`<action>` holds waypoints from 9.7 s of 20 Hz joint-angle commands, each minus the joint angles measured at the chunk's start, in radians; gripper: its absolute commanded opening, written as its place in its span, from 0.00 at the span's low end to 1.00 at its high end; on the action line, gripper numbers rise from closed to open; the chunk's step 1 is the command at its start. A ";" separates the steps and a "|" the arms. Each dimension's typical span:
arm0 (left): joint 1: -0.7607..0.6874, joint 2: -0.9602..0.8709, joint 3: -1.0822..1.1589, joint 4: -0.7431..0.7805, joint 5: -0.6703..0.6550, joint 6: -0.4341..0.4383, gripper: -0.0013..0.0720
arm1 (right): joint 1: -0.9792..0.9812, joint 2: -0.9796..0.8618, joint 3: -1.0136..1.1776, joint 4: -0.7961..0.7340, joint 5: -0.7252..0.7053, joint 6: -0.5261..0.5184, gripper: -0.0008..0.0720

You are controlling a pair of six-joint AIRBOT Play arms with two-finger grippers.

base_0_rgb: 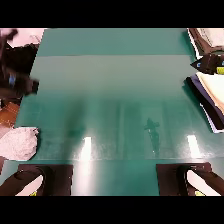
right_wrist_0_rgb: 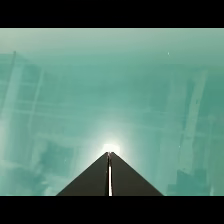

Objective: Fold the shirts.

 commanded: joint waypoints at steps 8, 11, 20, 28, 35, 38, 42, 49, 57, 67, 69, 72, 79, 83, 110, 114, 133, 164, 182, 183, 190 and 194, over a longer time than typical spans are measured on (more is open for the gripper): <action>0.000 0.195 -0.704 0.417 0.046 -0.248 0.80 | 0.001 0.001 0.000 0.000 0.000 -0.037 0.03; 0.000 0.194 -0.821 0.476 0.156 -0.329 0.79 | 0.001 0.001 0.000 0.000 0.000 -0.037 0.03; 0.000 0.194 -0.871 0.479 0.254 -0.369 0.18 | 0.001 0.001 0.000 0.000 0.009 -0.037 0.03; 0.000 0.195 -0.290 0.156 0.134 -0.062 0.05 | 0.001 0.001 0.001 0.003 -0.004 -0.037 0.03; 0.000 0.153 0.150 -0.545 0.211 0.121 0.05 | 0.001 0.001 0.001 0.011 -0.004 -0.036 0.03; 0.000 0.044 0.221 -0.698 0.224 0.179 0.05 | 0.001 0.001 0.001 0.010 -0.004 -0.036 0.03; -0.006 -0.164 0.286 -0.844 0.253 0.238 0.05 | 0.001 0.001 0.001 0.010 -0.004 -0.036 0.03; -0.312 -0.511 0.319 -0.851 0.469 0.365 0.05 | 0.001 0.001 0.001 0.010 -0.003 -0.036 0.03; -0.166 -0.602 0.499 -0.649 0.085 0.274 0.84 | 0.001 0.001 0.001 0.009 0.026 -0.036 0.03; -0.032 -0.319 -0.428 -0.647 0.330 0.251 0.84 | 0.001 0.001 0.001 0.009 0.029 -0.036 0.03; -0.032 -0.309 -0.545 -0.770 0.408 0.318 0.84 | 0.001 0.001 0.001 0.008 0.026 -0.036 0.03; -0.040 -0.311 -0.638 -0.905 0.531 0.410 0.84 | 0.001 0.001 0.001 0.009 0.026 -0.036 0.03; -0.104 -0.312 -0.668 -0.977 0.742 0.389 0.79 | 0.001 0.001 0.001 0.009 0.047 -0.035 0.03; -0.103 -0.310 -0.661 -0.978 0.743 0.398 0.05 | 0.001 0.001 0.000 0.009 0.147 -0.036 0.03; -0.103 -0.238 -0.256 -0.714 0.429 0.372 0.05 | 0.483 -0.279 -0.615 0.289 -0.373 -0.026 0.03; -0.048 -0.193 -0.053 -0.578 0.350 0.302 0.05 | 0.333 -0.053 -0.552 0.244 -0.327 -0.025 0.03; -0.002 -0.007 0.599 -0.607 -0.001 0.208 0.05 | -0.303 0.213 0.303 0.134 0.190 0.023 0.03; -0.002 -0.015 -0.324 -0.613 0.389 0.293 0.05 | 0.442 -0.167 -0.519 0.144 -0.113 0.096 0.59; -0.002 -0.015 -0.324 -0.614 0.347 0.294 0.05 | 0.512 -0.410 -0.427 0.219 -0.253 0.124 0.59; -0.002 -0.015 -0.324 -0.614 0.347 0.294 0.05 | 0.512 -0.410 -0.438 0.221 -0.259 0.124 0.59; -0.002 -0.015 -0.324 -0.614 0.348 0.293 0.05 | 0.512 -0.409 -0.410 0.248 -0.317 0.064 0.16; -0.002 -0.012 -0.298 -0.607 0.348 0.294 0.05 | 0.510 -0.386 -0.266 0.183 -0.240 0.005 0.03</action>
